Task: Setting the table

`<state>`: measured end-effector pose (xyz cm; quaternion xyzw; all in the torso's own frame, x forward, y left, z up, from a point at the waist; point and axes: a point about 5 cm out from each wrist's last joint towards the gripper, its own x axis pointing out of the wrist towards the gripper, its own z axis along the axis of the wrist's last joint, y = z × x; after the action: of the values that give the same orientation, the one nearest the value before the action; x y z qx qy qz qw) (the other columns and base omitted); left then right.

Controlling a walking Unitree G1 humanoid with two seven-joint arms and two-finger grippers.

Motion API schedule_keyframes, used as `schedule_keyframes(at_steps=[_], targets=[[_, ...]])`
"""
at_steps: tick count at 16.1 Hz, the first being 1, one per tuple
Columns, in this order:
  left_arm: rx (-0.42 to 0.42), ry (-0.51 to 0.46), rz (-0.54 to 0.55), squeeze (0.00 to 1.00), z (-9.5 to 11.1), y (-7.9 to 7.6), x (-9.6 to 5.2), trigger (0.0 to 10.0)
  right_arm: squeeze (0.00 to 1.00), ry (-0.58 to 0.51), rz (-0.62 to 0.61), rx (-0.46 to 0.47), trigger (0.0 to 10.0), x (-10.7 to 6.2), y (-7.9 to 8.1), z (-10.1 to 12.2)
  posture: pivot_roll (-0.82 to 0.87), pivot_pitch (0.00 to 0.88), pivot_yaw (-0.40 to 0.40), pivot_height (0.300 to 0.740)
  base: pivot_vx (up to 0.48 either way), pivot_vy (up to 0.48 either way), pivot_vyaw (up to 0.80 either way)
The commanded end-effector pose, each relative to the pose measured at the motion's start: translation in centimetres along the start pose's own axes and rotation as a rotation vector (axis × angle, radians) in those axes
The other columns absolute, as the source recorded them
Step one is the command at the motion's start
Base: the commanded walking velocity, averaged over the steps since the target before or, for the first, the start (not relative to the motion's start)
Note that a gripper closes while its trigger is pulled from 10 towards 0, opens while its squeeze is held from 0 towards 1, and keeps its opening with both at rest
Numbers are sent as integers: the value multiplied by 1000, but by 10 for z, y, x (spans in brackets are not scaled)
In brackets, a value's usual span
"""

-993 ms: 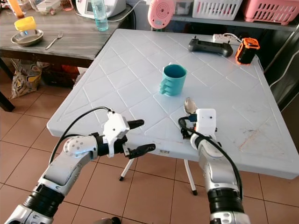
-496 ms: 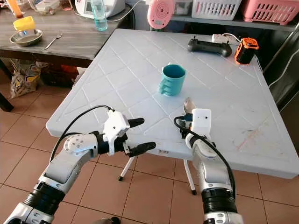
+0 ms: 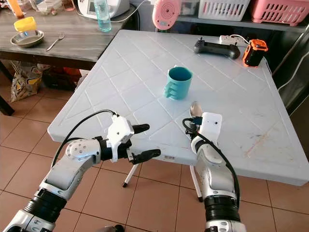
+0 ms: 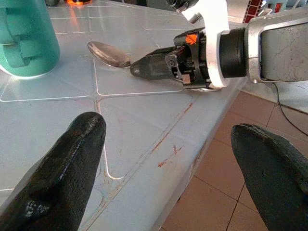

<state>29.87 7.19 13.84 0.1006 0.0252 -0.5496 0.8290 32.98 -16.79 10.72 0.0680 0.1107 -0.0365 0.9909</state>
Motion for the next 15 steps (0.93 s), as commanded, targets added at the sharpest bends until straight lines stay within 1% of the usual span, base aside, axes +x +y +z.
schedule_keyframes(at_steps=[1, 7, 8, 9, 10, 11, 12, 13, 15], targets=[[3, 15, -17, 0, -1, 0, 0, 10000, 0, 114, -28, 31, 0, -4, -5, -26, 204, 135, 10, 740, 0, 0, 0], [2, 23, -21, 0, 0, 0, 1, 10000, 0, 180, -24, 14, 0, -10, -8, -39, 204, 139, 17, 740, 0, 0, 0], [2, 22, -21, 0, 1, 0, 2, 10000, 0, 182, -27, 15, 431, -11, -10, -40, 203, 140, 18, 740, 0, 0, 0], [0, 20, -18, 0, 1, 1, 2, 10000, 1000, 181, -36, -5, 10000, -11, -14, -40, 202, 141, 19, 740, 0, 0, 0], [1, 21, -18, 0, 1, 1, 3, 10000, 1000, 176, -44, -22, 10000, -11, -17, -38, 202, 140, 20, 740, 0, 0, 0], [2, 23, -20, 0, 1, 1, 2, 10000, 1000, 161, -59, -18, 10000, -11, -20, -35, 204, 139, 20, 740, 0, 0, 0], [3, 25, -20, 0, 1, 1, 2, 10000, 1000, 154, -66, -18, 10000, -11, -21, -33, 206, 137, 20, 740, 0, 0, 0], [5, 26, -20, 0, 1, 2, 1, 10000, 1000, 126, -78, -14, 10000, -11, -22, -28, 206, 137, 20, 740, 0, 0, 0], [11, 29, -18, 0, 1, 4, 0, 10000, 1000, 104, -71, -17, 10000, -11, -16, -24, 210, 134, 22, 740, 0, 0, 0]])
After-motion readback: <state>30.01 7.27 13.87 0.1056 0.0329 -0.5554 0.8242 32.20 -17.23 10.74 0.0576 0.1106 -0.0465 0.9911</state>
